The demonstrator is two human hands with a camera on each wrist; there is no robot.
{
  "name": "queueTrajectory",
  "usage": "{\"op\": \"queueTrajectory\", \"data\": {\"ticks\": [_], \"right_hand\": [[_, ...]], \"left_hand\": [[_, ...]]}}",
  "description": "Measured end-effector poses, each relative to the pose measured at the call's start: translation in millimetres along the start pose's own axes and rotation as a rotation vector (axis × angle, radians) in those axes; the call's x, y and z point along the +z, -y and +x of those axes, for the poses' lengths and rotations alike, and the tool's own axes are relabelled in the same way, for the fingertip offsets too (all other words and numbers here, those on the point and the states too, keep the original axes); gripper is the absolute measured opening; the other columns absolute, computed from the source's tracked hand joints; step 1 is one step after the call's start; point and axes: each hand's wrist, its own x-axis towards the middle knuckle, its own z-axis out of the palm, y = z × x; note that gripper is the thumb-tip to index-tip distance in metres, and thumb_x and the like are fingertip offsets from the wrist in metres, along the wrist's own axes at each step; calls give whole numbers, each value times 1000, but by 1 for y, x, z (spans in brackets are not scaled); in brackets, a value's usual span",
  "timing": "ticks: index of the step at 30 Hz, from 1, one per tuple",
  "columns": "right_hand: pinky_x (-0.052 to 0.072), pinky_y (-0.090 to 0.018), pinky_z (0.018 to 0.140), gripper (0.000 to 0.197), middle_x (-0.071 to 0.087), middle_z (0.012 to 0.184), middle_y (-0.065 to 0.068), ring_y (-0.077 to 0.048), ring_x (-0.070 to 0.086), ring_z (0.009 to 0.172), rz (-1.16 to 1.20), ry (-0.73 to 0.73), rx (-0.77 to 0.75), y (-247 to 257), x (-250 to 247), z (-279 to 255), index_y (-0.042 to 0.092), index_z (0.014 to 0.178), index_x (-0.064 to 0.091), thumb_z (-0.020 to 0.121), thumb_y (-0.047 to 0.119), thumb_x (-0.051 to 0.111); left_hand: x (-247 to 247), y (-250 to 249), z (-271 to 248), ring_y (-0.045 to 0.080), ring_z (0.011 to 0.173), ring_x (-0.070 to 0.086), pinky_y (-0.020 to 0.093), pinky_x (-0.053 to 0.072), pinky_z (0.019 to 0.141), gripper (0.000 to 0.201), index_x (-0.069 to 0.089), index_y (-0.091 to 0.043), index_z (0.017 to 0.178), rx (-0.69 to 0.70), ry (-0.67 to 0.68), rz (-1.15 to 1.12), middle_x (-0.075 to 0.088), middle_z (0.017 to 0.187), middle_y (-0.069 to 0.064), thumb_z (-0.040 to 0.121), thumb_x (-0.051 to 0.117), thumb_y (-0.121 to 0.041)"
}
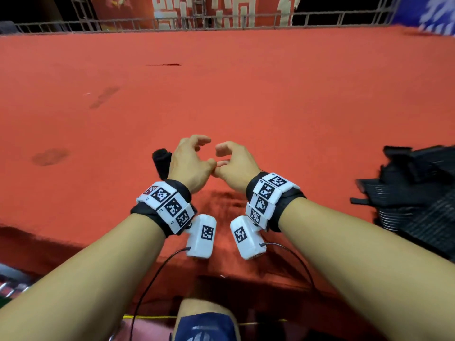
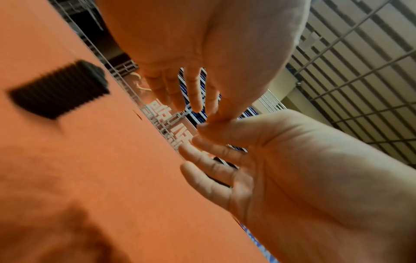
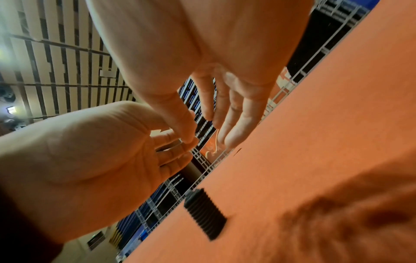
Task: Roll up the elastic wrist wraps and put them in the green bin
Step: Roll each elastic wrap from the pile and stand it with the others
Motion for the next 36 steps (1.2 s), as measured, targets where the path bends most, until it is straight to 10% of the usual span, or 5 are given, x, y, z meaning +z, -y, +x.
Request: {"op": "queueTrajectory", "data": {"ticks": [20, 30, 36], "right_hand": [[51, -35, 95, 38, 68, 115, -2, -22, 64, 105, -500, -548, 309, -120, -315, -183, 18, 121, 66, 84, 16, 75], [50, -32, 89, 34, 66, 118, 0, -22, 65, 104, -477, -615, 448, -153, -347, -218, 20, 116, 65, 84, 18, 77], [43, -25, 87, 41, 68, 114, 3, -13, 63, 97, -400, -554, 402, -142, -332, -210, 20, 121, 63, 84, 17, 79]], "left_hand": [[249, -222, -109, 16, 109, 67, 32, 52, 98, 31, 68, -23, 118, 309, 630, -3, 73, 115, -2, 88, 74, -23], [298, -228, -131, 27, 130, 54, 41, 43, 109, 69, 41, -16, 145, 237, 709, 100, 56, 141, 6, 89, 74, -40], [286, -221, -120, 17, 95, 61, 28, 44, 82, 50, 54, -18, 136, 188, 655, -5, 59, 94, -9, 90, 75, -22]]}}
